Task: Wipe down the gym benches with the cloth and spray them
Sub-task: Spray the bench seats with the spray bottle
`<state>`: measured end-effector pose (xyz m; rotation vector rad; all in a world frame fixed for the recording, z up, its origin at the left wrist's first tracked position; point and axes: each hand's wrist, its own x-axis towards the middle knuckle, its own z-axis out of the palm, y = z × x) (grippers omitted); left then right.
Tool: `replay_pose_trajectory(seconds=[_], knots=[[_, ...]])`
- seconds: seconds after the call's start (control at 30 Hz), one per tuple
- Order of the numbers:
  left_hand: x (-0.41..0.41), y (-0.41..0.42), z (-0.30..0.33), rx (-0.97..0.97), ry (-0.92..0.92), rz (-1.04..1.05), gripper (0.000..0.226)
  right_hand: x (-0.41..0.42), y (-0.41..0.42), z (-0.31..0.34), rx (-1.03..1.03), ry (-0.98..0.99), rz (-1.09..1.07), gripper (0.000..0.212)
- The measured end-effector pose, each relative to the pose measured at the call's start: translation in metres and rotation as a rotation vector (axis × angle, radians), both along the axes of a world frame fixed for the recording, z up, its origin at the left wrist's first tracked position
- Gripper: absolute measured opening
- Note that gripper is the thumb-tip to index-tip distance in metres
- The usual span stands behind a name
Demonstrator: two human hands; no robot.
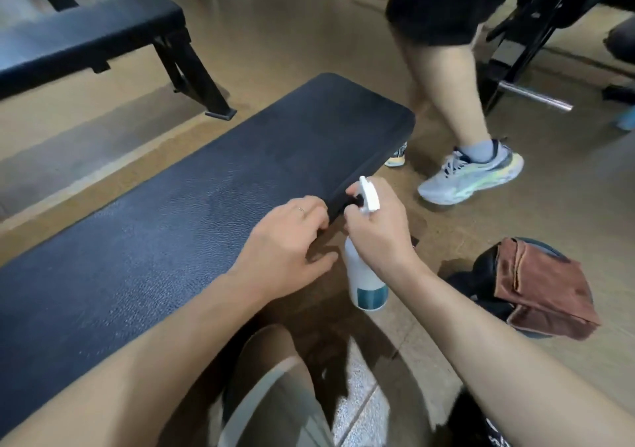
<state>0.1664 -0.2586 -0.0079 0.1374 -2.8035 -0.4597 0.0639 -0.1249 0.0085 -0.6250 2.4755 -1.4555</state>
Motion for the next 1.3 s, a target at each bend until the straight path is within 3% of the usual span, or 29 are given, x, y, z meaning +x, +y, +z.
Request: replay_pose_trajectory(seconds=[0.07,0.17,0.23,0.53,0.67,1.0,1.13,1.3], knots=[[0.000,-0.009,0.008,0.156,0.004,0.203,0.047,-0.017,0.003,0.004,0.027,0.007,-0.020,0.017],[0.003,-0.026,-0.001,-0.051,-0.124,0.262,0.088,-0.037,0.012,-0.001,0.133,0.013,0.010,0.015],[0.005,-0.029,-0.010,-0.136,-0.237,0.273,0.101,-0.043,0.014,-0.004,0.195,0.067,0.029,0.026],[0.003,-0.028,-0.012,-0.148,-0.254,0.308,0.098,-0.061,0.008,0.009,0.255,0.102,-0.031,0.033],[0.002,-0.029,-0.011,-0.156,-0.254,0.310,0.097,-0.063,0.008,0.011,0.272,0.022,0.007,0.019],[0.007,-0.027,-0.006,-0.095,-0.230,0.329,0.100,-0.020,-0.003,0.006,0.323,0.008,0.040,0.013],[0.050,-0.032,0.001,-0.147,-0.261,0.363,0.110,-0.002,0.000,0.008,0.296,-0.034,0.102,0.018],[0.106,-0.043,0.003,-0.050,-0.291,0.406,0.117,0.044,-0.010,0.003,0.253,-0.055,0.159,0.020]])
